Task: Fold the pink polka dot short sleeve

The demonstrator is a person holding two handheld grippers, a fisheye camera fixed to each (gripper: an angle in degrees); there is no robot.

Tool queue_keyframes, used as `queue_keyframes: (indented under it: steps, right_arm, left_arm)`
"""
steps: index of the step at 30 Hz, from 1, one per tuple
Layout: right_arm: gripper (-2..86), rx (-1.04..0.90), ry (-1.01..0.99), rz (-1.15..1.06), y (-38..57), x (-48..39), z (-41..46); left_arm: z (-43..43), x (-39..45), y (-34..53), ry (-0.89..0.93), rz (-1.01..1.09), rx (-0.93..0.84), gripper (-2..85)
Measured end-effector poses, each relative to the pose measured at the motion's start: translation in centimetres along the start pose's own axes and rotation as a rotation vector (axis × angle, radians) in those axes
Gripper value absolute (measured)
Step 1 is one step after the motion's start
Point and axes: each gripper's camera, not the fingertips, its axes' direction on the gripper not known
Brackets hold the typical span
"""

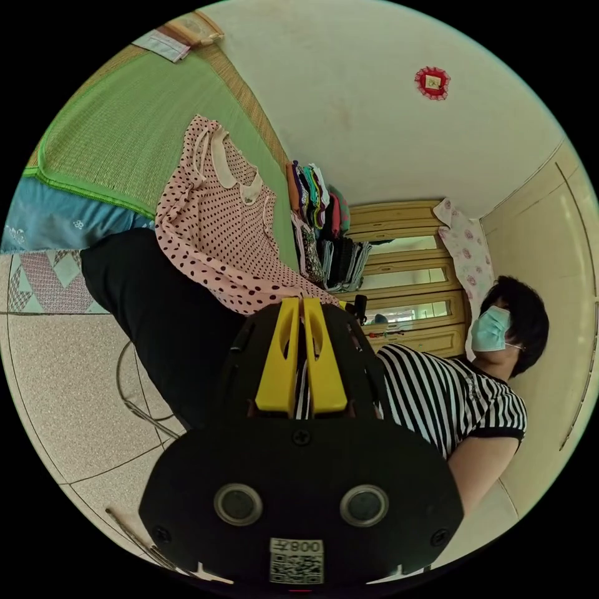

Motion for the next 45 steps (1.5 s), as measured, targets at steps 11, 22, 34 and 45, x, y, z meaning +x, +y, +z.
queue_keyframes:
  steps: [11,22,34,45]
  right_arm:
    - [0.0,0.045,0.091,-0.089,-11.0,0.6,-1.3]
    - [0.1,0.046,0.124,-0.012,-24.4,6.7,0.2]
    - [0.1,-0.003,0.147,0.082,-37.7,14.1,3.9]
    - [0.1,-0.016,0.178,0.137,-46.0,18.6,5.7]
  left_arm:
    - [1.2,-1.5,-12.8,0.023,0.120,0.051,0.9]
    - [5.0,-9.4,-29.1,0.022,0.077,0.105,1.0]
    - [9.3,-19.8,-43.4,-0.014,-0.021,0.147,0.9]
    - [14.0,-26.8,-53.3,-0.047,-0.069,0.146,1.0]
